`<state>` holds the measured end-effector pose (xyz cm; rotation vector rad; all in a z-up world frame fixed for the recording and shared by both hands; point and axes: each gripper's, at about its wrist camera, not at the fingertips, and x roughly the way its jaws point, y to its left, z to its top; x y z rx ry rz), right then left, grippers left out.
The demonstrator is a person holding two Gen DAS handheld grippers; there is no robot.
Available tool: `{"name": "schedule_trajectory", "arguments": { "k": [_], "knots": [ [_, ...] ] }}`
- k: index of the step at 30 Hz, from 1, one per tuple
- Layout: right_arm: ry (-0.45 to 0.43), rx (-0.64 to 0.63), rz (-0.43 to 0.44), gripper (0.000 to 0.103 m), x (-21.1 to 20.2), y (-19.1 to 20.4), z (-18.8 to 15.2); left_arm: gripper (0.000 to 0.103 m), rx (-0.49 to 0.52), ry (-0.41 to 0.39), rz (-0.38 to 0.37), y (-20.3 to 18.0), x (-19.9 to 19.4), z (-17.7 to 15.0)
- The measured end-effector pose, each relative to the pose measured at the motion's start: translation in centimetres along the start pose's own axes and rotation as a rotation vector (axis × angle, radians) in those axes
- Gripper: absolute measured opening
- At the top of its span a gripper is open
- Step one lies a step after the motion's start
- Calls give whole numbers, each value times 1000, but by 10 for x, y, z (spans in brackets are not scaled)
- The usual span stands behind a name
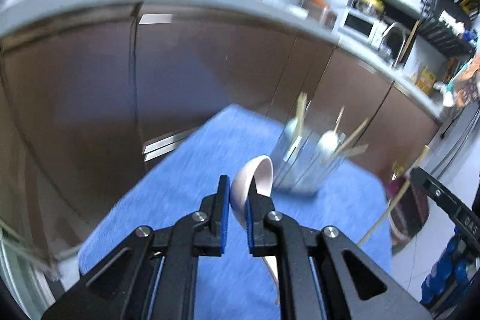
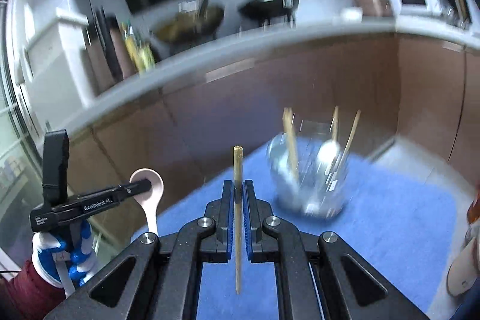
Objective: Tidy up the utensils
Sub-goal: 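Lift the pink spoon and chopstick upright and carry them over the glass holder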
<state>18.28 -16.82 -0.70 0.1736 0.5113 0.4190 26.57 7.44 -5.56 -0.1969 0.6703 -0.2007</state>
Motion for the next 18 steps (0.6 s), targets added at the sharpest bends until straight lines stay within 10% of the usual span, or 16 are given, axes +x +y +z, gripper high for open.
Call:
{"name": "schedule_trajectory", "arguments": {
  "k": [9,18],
  "knots": [
    [-304,-84,-115,6,-6,-7,65,9,38,-254,16,-69,26,77],
    [-288,-156,-185,6,81,-42,74,9,96,-344,107,-113,127,94]
  ]
}}
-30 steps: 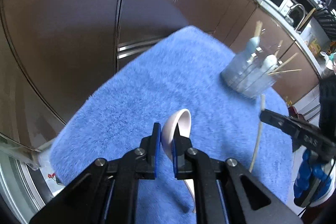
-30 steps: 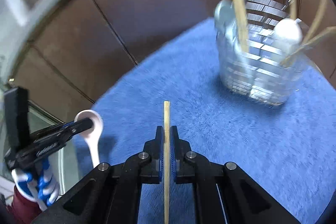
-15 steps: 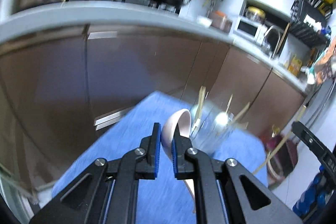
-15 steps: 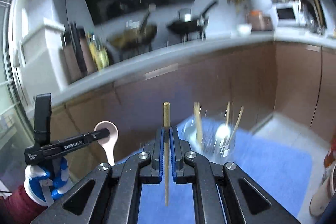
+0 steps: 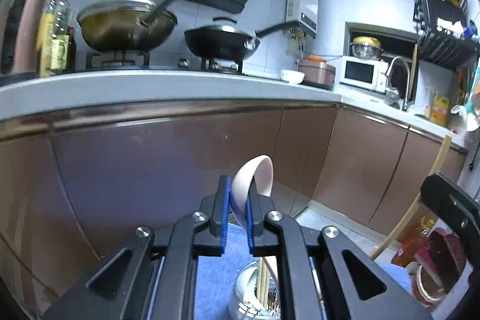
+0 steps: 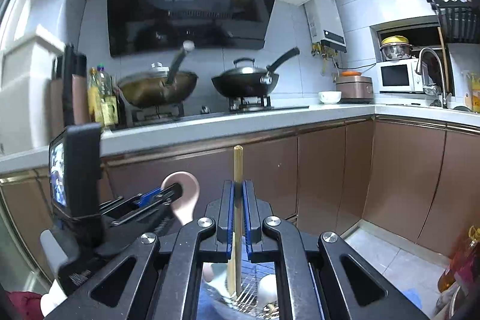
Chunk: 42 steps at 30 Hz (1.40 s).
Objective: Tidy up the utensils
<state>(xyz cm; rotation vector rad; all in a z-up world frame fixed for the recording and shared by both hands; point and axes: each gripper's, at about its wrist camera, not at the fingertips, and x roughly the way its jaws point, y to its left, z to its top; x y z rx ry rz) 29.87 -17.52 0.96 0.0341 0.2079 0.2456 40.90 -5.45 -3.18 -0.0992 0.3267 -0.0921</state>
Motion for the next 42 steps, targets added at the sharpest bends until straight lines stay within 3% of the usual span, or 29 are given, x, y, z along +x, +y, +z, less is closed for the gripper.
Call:
{"name": "schedule_trajectory", "arguments": {
  "k": [8,15,19,21,30,42],
  "knots": [
    [67,3,-10,6,41,-18,-50,9,9,-31,19,-13,38,-38],
    [110,-1,-29,7,43,-24,-80,9,-5,-72,22,-11,48,-69],
    [122,13,-41,19,39,-30,-85,13,-18,-65,-5,-8,45,-72],
    [121,19,-42,24,34,-31,-84,21,-20,-53,-18,-6,41,-72],
    [89,28,-89,32,-6,-27,-65,35,-6,-52,-31,-2,7,-56],
    [68,78,-178,45,-92,-17,-57,54,72,-50,14,8,-105,-41]
  ]
}}
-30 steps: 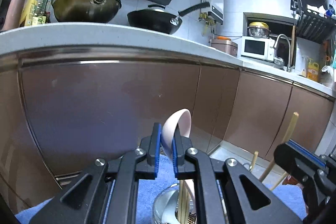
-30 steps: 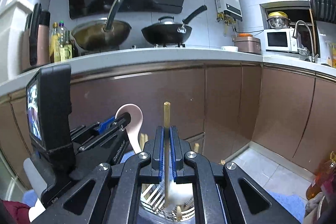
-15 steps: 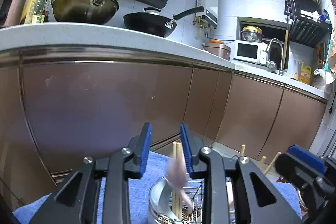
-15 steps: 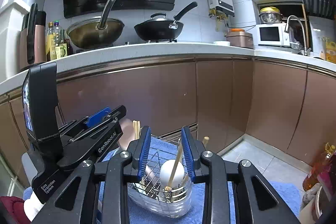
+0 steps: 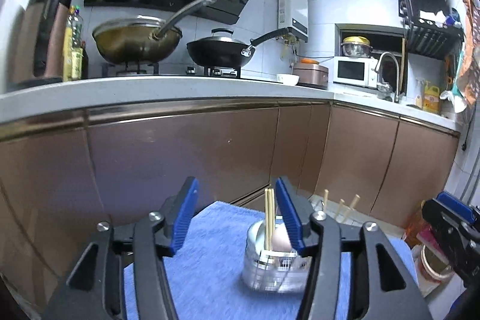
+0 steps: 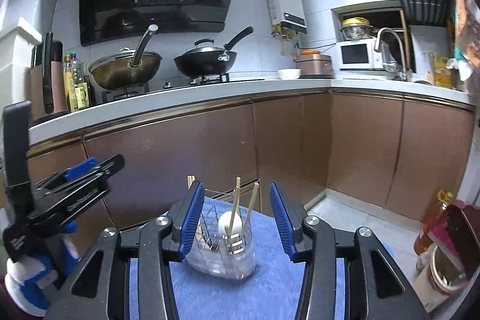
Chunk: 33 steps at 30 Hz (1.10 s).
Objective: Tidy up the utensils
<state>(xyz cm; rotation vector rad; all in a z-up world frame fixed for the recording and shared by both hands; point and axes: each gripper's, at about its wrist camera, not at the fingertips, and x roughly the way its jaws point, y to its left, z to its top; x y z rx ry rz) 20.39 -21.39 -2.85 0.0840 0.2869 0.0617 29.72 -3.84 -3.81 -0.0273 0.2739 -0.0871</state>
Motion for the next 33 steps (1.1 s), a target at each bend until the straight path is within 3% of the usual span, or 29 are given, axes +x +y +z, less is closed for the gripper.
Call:
{"name": "schedule_trajectory", "arguments": {
  "k": [5,15,33],
  "knots": [
    [-2,7,-13,57,-34,8,-5,61,45,6,25,-1,-41,-3],
    [-56,-18,-72,103,-87,26,-10,70,36,-42,99,10,-111,-2],
    [-126,4,-139,103,-147,25,-13,71,24,-109,162,30,-182,6]
  ]
}}
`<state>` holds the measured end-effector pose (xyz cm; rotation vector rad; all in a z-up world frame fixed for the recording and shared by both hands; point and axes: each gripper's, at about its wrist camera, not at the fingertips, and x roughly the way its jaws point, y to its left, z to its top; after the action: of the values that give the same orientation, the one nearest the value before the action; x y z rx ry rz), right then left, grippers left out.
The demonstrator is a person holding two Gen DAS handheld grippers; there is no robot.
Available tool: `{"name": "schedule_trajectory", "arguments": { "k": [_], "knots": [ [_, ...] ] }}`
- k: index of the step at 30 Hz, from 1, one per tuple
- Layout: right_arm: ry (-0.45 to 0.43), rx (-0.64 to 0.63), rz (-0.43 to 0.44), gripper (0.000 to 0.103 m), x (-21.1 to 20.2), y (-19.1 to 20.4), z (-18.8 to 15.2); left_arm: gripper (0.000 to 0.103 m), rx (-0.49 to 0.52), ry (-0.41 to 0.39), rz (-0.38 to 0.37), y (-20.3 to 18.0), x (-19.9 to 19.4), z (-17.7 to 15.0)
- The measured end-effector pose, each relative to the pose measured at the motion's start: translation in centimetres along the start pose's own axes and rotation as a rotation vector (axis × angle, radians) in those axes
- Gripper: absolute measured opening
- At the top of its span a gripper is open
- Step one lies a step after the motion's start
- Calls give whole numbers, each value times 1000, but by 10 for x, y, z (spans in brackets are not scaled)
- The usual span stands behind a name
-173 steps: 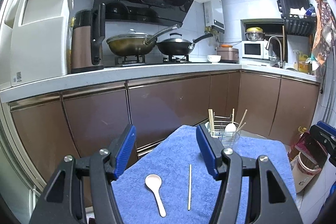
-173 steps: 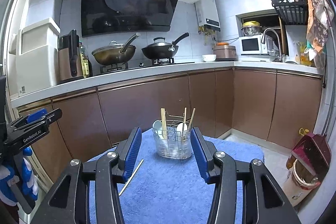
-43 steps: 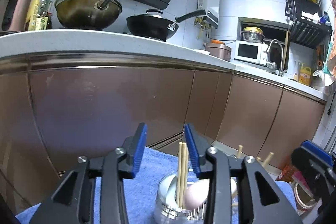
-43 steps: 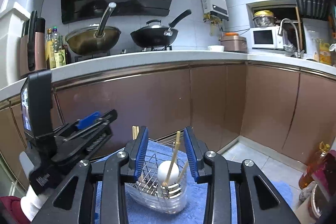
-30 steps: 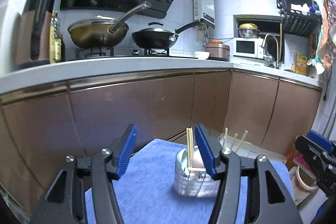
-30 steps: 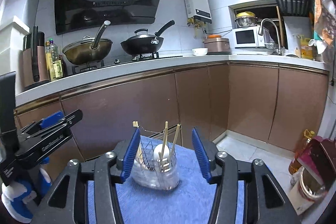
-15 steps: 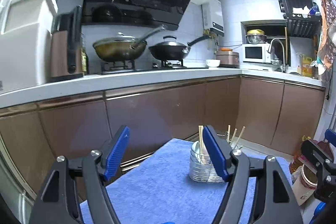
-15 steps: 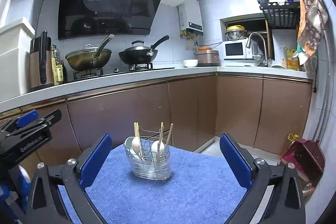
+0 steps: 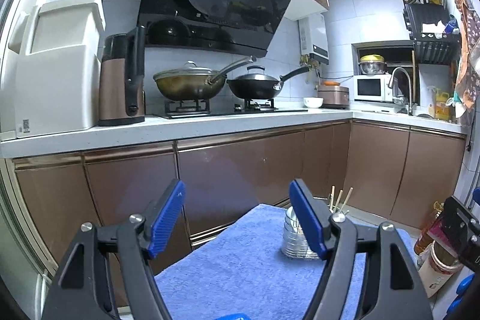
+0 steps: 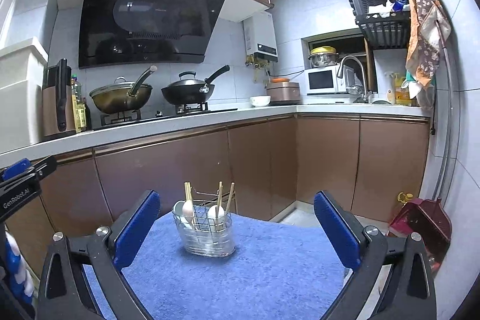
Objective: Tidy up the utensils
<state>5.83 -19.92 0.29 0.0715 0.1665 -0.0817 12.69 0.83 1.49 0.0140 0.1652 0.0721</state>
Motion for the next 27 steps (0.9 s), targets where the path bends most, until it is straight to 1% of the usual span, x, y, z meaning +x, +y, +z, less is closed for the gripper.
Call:
{"name": "schedule_trajectory", "arguments": {
  "k": [7,13,27],
  "knots": [
    [-20,8,-15,103,-15,-3,3,71,2,-24,11,8,-13,2],
    [-32,0,-21,103,-26,-2,4,71,7,-27,14,10,-19,2],
    [-38,-7,-35,103,-30,-3,6,71,18,-26,13,10,-23,1]
  ]
}}
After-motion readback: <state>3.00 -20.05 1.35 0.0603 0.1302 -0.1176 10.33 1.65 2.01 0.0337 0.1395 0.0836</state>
